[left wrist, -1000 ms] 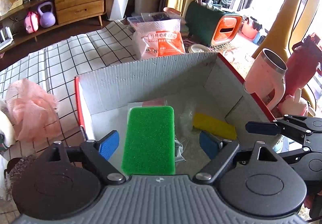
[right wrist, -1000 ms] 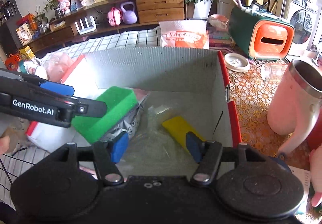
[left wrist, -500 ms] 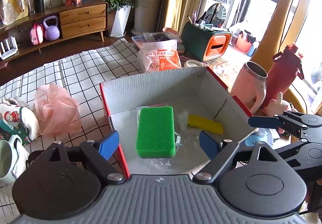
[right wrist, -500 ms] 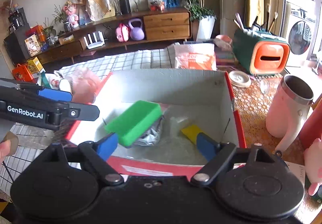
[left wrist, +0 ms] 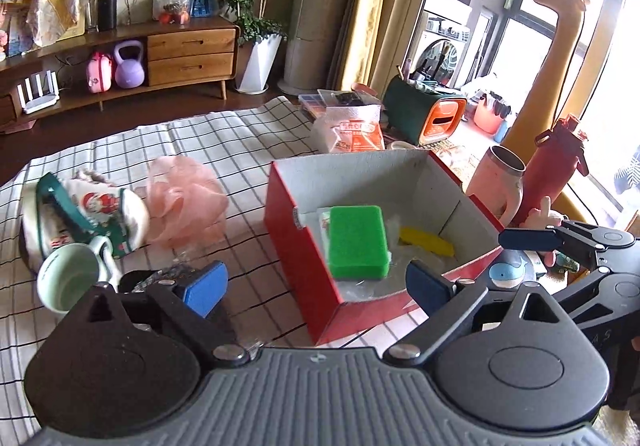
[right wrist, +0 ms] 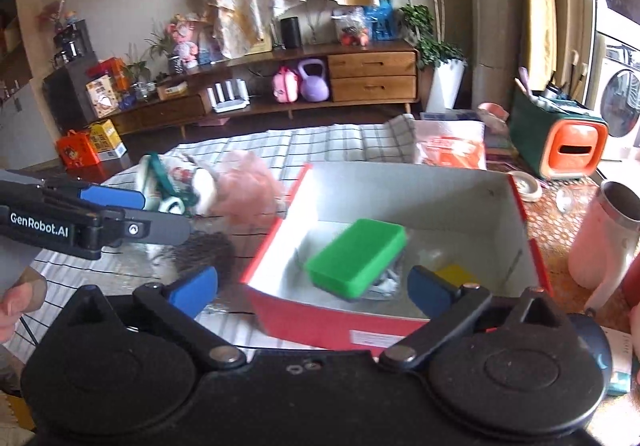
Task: Organize soft objects
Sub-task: 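Withdraw both grippers from the red box toward the bubble wrap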
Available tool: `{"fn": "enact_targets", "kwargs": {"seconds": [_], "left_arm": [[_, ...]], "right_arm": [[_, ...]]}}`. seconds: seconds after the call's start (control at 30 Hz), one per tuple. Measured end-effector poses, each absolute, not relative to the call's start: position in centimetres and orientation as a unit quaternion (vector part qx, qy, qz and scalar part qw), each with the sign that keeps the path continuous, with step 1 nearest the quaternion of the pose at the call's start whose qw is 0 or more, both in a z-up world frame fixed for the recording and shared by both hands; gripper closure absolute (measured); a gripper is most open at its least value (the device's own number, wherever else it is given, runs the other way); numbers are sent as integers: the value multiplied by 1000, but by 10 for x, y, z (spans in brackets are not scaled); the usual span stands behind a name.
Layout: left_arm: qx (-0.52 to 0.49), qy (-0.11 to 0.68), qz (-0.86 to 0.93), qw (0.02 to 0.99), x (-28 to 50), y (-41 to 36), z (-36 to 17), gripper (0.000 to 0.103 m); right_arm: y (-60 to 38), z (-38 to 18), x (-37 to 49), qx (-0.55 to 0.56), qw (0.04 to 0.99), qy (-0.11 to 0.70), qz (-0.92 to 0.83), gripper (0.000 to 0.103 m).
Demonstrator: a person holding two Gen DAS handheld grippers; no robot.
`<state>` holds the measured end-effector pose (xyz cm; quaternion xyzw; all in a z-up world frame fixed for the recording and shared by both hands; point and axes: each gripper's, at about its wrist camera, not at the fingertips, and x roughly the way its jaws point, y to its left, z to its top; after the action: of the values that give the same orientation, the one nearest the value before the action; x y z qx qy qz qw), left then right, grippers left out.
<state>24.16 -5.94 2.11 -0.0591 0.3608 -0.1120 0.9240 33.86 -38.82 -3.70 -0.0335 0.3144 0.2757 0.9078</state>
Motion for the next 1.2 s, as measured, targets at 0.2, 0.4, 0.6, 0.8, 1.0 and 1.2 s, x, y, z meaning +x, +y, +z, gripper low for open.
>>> {"fn": "enact_targets", "kwargs": {"seconds": [0.2,0.4,0.6,0.8,1.0,1.2], "left_arm": [[-59,350,-98,930,214,-22,20,0],[-89,342,-51,934,191,23,8,0],[-115,322,-4,940,168,64,-7,0],[-139,321,20,936,163,98,-24,0],[-142,324,30,935,171,116,-39,0],[-149,340,37,928,181,129,-63,0]], "right_arm": [[-365,-37,328,-32,901,315,296,1],[-339,-41,319,-28,892,318,320,1],[-309,-51,309,-41,883,322,340,1],[-278,-69,302,-64,866,339,361,2],[-247,-87,297,-93,853,347,380,4],[-217,-112,300,-122,834,370,390,10]]}}
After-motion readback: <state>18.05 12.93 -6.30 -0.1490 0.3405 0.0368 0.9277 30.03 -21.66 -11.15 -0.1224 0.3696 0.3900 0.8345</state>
